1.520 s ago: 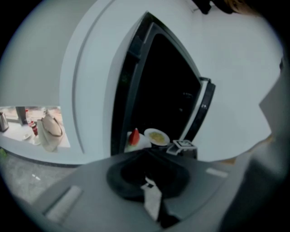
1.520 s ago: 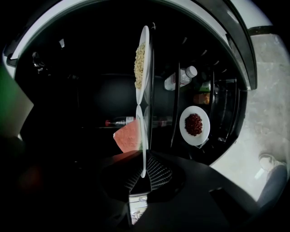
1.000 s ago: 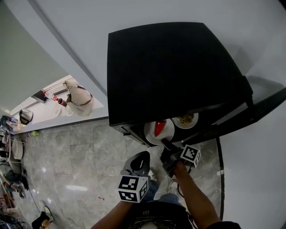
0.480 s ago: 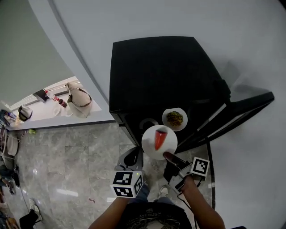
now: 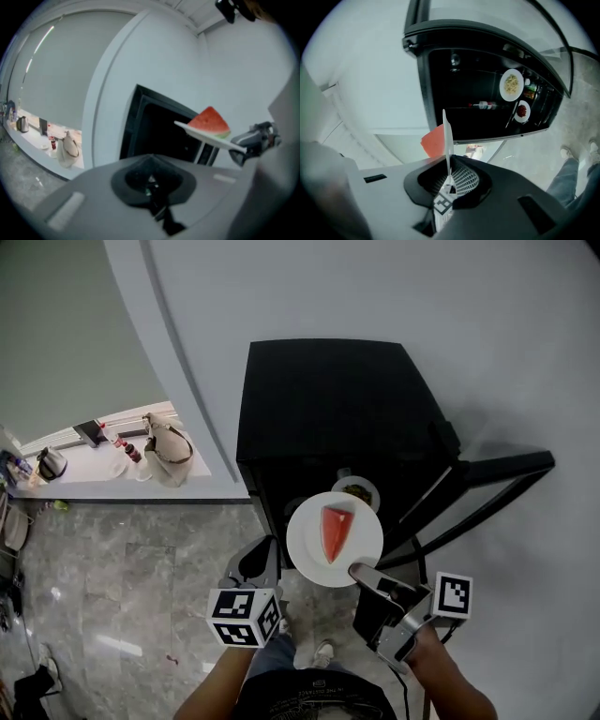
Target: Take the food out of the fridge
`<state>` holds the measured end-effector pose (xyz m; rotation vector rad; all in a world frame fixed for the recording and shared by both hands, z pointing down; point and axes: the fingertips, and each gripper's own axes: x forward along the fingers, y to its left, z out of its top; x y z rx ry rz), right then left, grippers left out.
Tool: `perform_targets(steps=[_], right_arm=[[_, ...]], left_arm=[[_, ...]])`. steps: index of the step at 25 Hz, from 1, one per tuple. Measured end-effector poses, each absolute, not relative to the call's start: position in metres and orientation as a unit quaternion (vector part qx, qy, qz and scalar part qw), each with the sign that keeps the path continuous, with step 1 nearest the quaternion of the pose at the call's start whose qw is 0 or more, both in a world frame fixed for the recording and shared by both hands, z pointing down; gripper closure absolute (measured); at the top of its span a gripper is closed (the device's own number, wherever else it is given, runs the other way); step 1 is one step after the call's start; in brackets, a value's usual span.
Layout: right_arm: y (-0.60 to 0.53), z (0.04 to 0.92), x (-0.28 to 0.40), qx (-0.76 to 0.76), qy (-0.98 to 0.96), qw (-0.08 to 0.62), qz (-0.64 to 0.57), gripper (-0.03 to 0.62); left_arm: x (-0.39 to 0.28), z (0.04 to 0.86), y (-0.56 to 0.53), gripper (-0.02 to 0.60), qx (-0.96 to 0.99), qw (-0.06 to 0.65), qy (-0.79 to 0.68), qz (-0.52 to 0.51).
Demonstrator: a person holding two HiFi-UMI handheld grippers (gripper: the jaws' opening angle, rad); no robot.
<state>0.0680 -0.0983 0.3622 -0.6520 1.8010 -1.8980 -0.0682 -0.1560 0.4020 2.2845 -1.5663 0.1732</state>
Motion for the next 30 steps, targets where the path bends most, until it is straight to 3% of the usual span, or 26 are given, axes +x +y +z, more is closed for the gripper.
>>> perform_targets(steps=[13,19,30], right_arm=[[-0.133,0.261,0.027,-0.199,0.698,0.221,-0.651,0.583],[-0.218,0.275,0.004,-0.235,0.679,0.248,-0.65,0.582],[-0.216,0.263,0.007,-0.288,0.626,0.319,-0.65,0.571]], left_arm=[[-0.076,0.383,-0.143,0.595,0.813,0.18,-0.552,0.046],[-0.081,0.395,-0.176,0.595,0.82,0.183,-0.54,0.048],[-0.055,0.377,-0.129,0.595,0.833,0.172,-0.524,0.047]])
